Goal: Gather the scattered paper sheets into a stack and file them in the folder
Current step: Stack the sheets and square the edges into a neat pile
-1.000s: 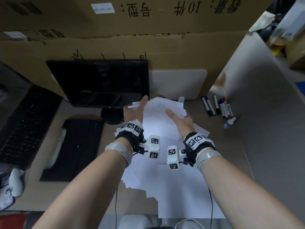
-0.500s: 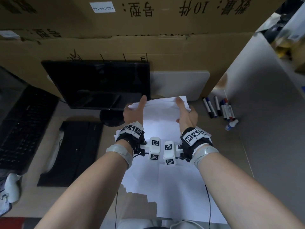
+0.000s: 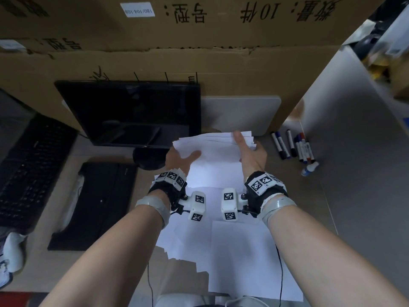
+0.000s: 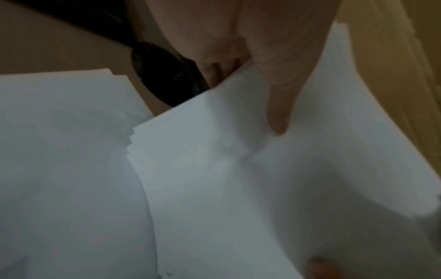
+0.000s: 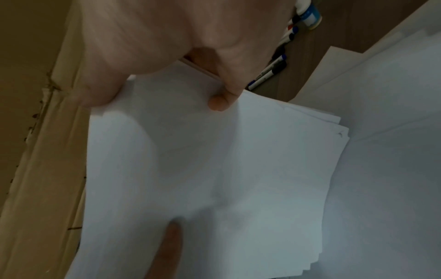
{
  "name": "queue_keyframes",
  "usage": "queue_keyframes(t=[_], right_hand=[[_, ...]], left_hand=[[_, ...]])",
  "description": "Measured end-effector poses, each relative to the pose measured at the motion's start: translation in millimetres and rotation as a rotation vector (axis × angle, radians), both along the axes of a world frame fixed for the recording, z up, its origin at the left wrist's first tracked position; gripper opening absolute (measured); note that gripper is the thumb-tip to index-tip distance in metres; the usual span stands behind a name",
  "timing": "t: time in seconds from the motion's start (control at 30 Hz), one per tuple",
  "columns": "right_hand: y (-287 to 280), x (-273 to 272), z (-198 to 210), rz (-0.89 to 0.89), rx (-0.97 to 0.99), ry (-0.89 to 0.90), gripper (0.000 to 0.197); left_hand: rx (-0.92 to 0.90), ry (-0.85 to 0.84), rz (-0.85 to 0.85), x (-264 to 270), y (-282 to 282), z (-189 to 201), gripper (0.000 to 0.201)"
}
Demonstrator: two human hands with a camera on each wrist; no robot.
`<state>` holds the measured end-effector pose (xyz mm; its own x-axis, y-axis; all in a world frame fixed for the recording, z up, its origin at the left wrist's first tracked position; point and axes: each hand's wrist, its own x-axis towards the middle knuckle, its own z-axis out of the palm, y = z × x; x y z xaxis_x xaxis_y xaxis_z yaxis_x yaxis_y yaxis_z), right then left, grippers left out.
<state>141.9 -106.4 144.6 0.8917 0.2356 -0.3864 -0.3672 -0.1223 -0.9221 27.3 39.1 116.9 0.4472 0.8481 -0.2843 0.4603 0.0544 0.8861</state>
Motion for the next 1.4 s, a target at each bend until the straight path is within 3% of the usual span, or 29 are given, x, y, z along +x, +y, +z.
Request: queue_keyframes(t=[0.1, 0.17, 0.27, 0.37, 0.43, 0.53, 0.63, 0.67, 0.77, 0.87, 0.97, 1.07, 1.17, 1.27, 1.4], right_hand=[[-5, -5, -13, 0.141, -0.047, -0.085, 0.068], [-13, -8, -33, 0.23, -0.176, -0.102, 0.046], [-23, -13, -58, 0.293, -0.274, -0.053, 0.021], [-16, -24, -56, 0.272, -0.181, -0.007, 0.013], [-8, -33, -37, 0.244, -0.074, -0.025, 0.01], [-4, -43, -5, 0.182, 0.067, -0.051, 0.013], [-3, -49, 19, 0.123, 0.203, -0.099, 0.013], [-4, -52, 21, 0.122, 0.229, -0.112, 0.012], [-14, -60, -6, 0.17, 0.179, -0.104, 0.023], [-22, -67, -41, 0.196, 0.069, -0.07, 0.047], [-20, -74, -49, 0.206, 0.051, -0.059, 0.058], [-11, -72, -35, 0.21, 0.044, -0.058, 0.054], [-1, -63, -35, 0.202, 0.036, -0.023, 0.049], [3, -58, -48, 0.208, -0.05, 0.055, 0.043], [8, -59, -63, 0.242, -0.145, 0.091, 0.038]], left_hand=[[-0.071, -0.062, 0.022, -6, 2, -6, 0.035], [-0.135, -0.124, 0.064, -8, -1, -6, 0.027], [-0.238, -0.089, 0.061, -17, -5, -8, 0.029], [-0.297, -0.031, 0.058, -23, -9, -8, 0.041], [-0.244, 0.017, 0.132, -20, -11, 3, 0.044], [-0.159, -0.194, 0.344, -17, -22, 43, 0.007], [-0.059, -0.425, 0.478, -20, -34, 68, 0.017], [-0.058, -0.431, 0.498, -26, -37, 66, 0.016], [-0.104, -0.332, 0.419, -46, -38, 35, 0.014], [-0.161, -0.067, 0.274, -65, -35, 0, 0.012], [-0.204, -0.021, 0.252, -72, -35, -11, 0.017], [-0.229, -0.005, 0.25, -76, -32, -7, 0.025], [-0.249, -0.012, 0.263, -71, -19, -14, 0.008], [-0.273, 0.024, 0.215, -63, -8, -25, 0.04], [-0.252, 0.047, 0.133, -57, 4, -39, 0.047]])
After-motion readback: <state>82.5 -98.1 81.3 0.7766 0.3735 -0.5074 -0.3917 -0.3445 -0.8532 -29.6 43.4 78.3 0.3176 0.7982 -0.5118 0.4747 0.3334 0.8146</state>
